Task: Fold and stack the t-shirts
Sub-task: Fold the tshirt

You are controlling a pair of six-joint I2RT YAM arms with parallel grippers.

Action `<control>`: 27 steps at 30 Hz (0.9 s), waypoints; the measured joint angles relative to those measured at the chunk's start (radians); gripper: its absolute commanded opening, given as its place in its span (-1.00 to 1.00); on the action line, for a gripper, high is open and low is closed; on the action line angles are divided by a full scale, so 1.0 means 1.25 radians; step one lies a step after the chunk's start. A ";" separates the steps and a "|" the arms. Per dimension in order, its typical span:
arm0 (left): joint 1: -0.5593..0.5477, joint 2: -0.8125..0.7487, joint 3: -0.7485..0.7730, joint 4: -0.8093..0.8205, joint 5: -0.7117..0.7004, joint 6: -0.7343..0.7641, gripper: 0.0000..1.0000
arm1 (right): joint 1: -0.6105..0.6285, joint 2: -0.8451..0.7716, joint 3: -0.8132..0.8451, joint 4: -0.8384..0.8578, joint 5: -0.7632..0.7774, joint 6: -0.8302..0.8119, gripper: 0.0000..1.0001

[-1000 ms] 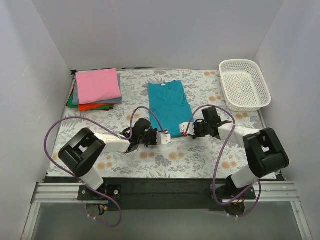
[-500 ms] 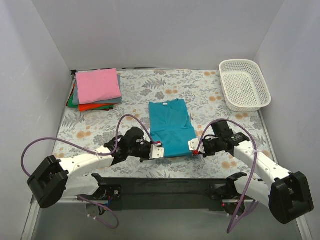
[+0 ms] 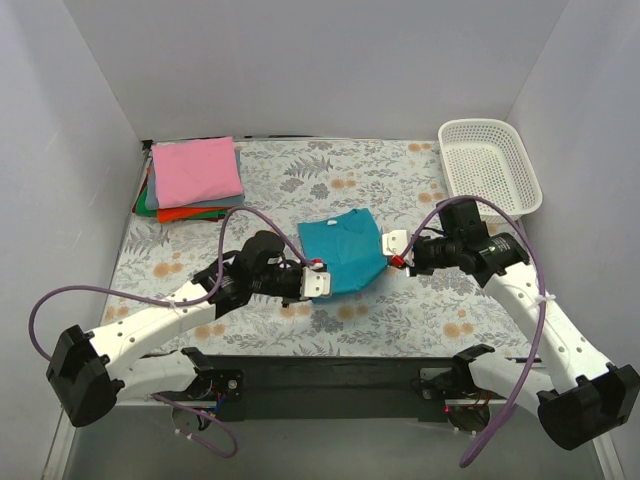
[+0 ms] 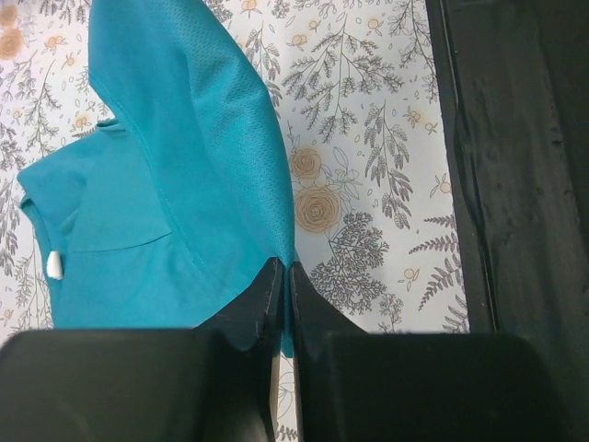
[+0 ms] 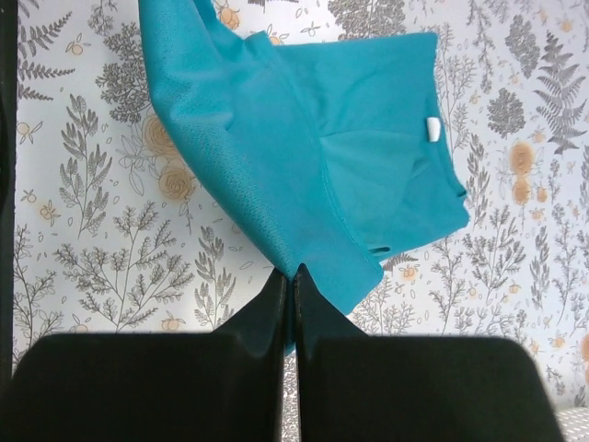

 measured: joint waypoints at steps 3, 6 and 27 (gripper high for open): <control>0.000 -0.016 0.013 -0.023 0.003 -0.001 -1.00 | 0.000 0.000 0.016 -0.020 -0.003 0.001 -0.97; 0.000 -0.034 0.013 -0.043 0.014 -0.011 -1.00 | 0.000 -0.001 0.016 -0.050 -0.004 0.002 -0.97; 0.000 -0.127 0.007 -0.069 0.092 -0.084 -1.00 | -0.019 -0.039 0.029 -0.153 -0.038 -0.008 -0.97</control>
